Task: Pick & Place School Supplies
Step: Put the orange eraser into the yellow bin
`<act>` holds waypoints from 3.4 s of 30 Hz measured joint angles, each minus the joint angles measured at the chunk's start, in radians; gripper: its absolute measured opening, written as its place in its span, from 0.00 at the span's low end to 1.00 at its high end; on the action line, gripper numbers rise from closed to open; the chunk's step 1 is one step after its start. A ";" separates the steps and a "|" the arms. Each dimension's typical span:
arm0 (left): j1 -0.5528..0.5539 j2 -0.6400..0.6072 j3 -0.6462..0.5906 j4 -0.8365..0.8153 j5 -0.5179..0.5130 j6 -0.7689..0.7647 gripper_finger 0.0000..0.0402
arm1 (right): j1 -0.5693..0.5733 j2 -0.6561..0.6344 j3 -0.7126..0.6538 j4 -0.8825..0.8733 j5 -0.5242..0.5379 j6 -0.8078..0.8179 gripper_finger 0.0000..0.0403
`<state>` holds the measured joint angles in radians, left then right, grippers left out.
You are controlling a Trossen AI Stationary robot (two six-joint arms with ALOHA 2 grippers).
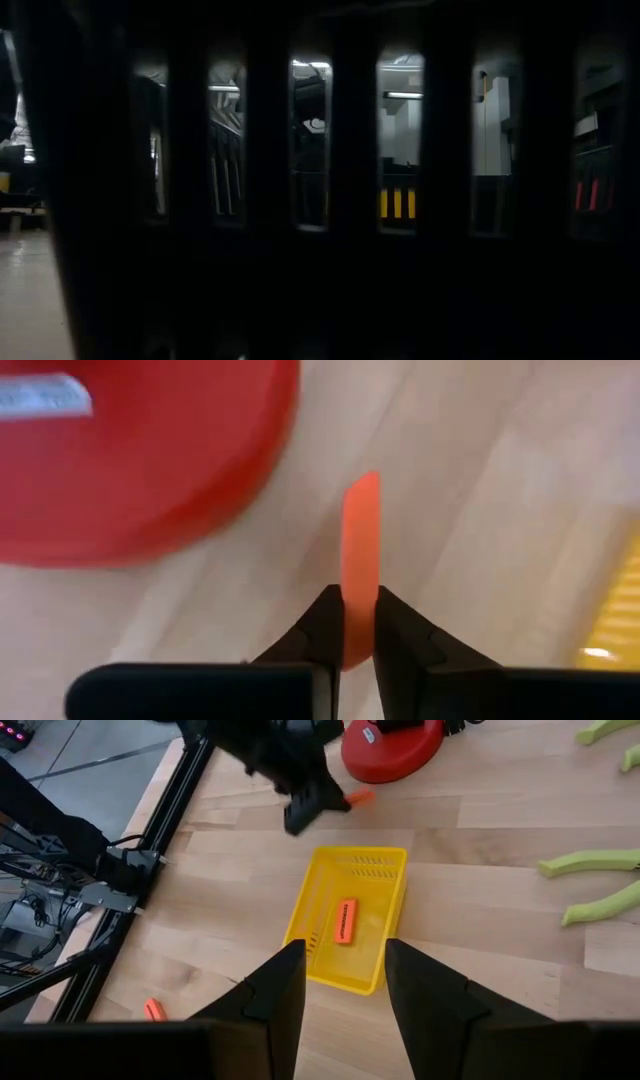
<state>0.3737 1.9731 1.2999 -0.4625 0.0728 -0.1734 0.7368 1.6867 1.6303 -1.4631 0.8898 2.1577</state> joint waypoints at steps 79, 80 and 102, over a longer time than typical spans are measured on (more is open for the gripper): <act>-0.308 -0.292 -0.563 0.517 0.337 -0.602 0.00 | 0.009 0.000 0.000 0.034 0.088 0.000 0.36; -0.308 -0.286 -0.565 0.512 0.339 -0.604 0.00 | 0.009 0.000 0.000 0.034 0.089 0.000 0.36; -0.349 -0.265 -0.560 0.571 0.275 -0.653 0.00 | 0.009 0.000 0.000 0.032 0.090 0.000 0.36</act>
<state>0.0252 1.7083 0.7399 0.1089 0.3479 -0.8261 0.7460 1.6871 1.6305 -1.4316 0.9794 2.1580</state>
